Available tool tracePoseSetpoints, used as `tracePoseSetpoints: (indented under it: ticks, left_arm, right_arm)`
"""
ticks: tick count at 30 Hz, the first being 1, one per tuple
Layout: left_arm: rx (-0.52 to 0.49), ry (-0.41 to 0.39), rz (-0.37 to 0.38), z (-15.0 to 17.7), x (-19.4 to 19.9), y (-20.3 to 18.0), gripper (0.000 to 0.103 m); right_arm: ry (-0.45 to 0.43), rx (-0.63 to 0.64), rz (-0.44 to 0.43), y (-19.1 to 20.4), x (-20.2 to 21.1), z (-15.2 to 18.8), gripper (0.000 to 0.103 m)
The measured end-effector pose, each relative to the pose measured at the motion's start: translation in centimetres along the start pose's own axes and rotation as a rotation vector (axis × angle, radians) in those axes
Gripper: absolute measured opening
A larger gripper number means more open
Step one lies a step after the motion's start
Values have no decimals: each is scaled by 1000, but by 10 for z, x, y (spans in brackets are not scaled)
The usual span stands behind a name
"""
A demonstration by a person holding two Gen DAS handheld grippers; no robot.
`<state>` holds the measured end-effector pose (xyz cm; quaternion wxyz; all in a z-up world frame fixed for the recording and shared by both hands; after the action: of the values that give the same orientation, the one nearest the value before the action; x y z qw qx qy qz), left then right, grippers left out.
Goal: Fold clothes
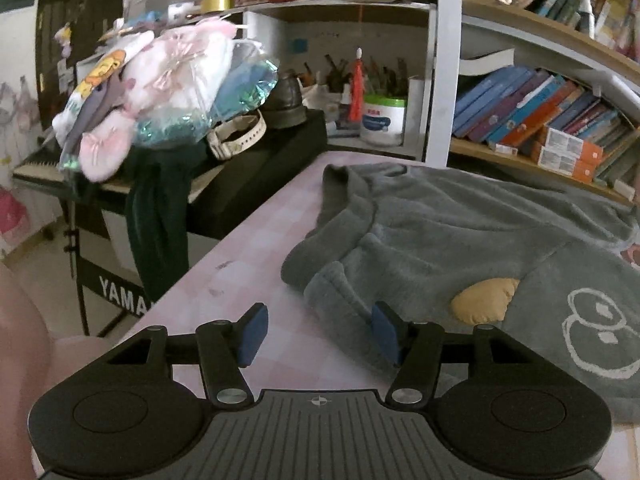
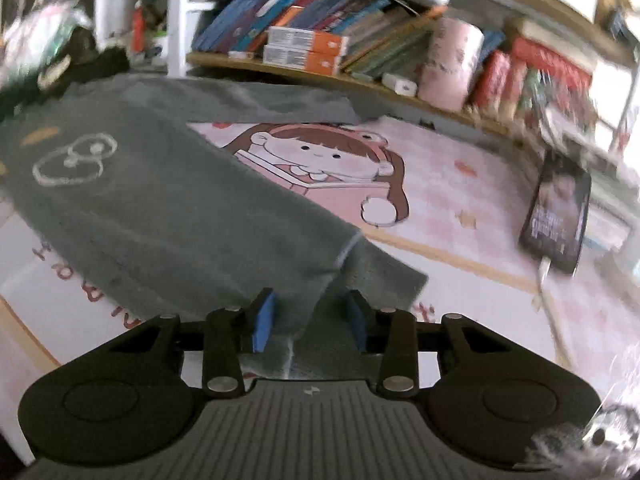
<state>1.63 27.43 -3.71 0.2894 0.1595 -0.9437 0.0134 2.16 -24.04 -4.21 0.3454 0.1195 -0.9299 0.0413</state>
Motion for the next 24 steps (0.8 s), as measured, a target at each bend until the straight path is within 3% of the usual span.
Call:
tracePoseSetpoints:
  ticks: [9,15,18,20,22,24]
  left_arm:
    - [70,2,18,2,-3,-2,58]
    - [192,14,28,0,-19,10,54]
    - [278,24,79,-4,-32,16,38]
    - [336,36,135,-4,-40,17,19]
    - [392,33,196,-3,-44,16,9]
    - [422,-23,212,-5,-33,19,7]
  right_arm:
    - [-26,-18,-7,-4,0,0,40]
    - [-29,-24,-13,-4,0,1,40]
    - [-27,-24,-13,-5,-1,1,41]
    - [-28,-25,-12,-5,-1,1,42]
    - [-29,-25,-10,-5,-2,1,42]
    - [-27,-25,-8,-5,-2,0,42]
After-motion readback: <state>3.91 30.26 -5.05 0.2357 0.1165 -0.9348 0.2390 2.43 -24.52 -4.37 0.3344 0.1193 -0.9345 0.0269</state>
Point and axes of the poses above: each gripper's, at about its wrist camera, not at the fingertips, and x roughly against the way its jaws point, y to its left, z to its underside, the point moved 7 cm from there along -x, roughly the way its jaws point, and after that the axes turned 7 degrees about -x, right-handed, at the moved point
